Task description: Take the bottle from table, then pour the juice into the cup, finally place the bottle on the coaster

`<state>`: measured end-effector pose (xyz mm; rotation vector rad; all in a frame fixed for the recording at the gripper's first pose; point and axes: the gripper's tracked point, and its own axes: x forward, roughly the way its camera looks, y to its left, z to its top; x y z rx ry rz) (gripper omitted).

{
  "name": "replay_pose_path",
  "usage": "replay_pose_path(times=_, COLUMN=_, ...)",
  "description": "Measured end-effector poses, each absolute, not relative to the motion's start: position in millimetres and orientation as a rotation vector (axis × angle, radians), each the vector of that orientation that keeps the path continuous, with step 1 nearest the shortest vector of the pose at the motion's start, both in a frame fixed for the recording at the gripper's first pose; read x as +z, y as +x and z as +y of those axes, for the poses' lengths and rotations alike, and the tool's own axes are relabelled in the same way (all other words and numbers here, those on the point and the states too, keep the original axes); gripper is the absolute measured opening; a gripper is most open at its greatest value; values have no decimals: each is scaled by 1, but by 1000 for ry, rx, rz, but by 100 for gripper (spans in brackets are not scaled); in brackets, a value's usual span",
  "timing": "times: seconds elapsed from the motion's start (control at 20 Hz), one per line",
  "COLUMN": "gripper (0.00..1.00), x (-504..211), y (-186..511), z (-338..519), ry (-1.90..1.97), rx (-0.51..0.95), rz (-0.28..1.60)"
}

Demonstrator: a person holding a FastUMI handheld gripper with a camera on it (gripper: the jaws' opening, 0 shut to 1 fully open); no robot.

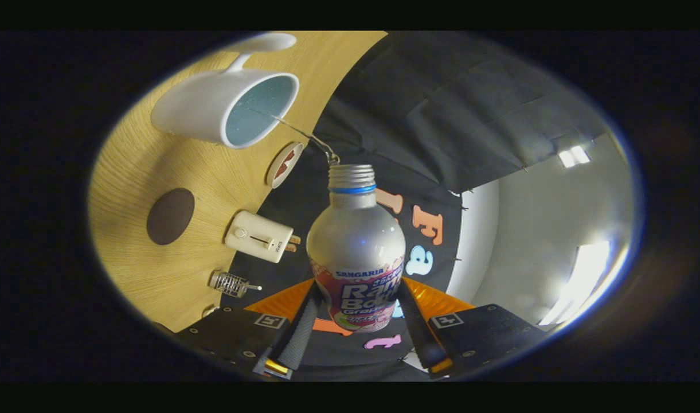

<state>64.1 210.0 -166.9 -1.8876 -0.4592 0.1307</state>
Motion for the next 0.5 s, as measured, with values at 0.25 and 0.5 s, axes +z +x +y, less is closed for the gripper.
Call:
replay_pose_path(times=0.25, gripper=76, x=-172, y=62, z=215, ry=-1911, rx=146, rz=-480)
replay_pose_path(times=0.5, gripper=76, x=-175, y=63, z=219, ry=-1910, rx=140, rz=-488)
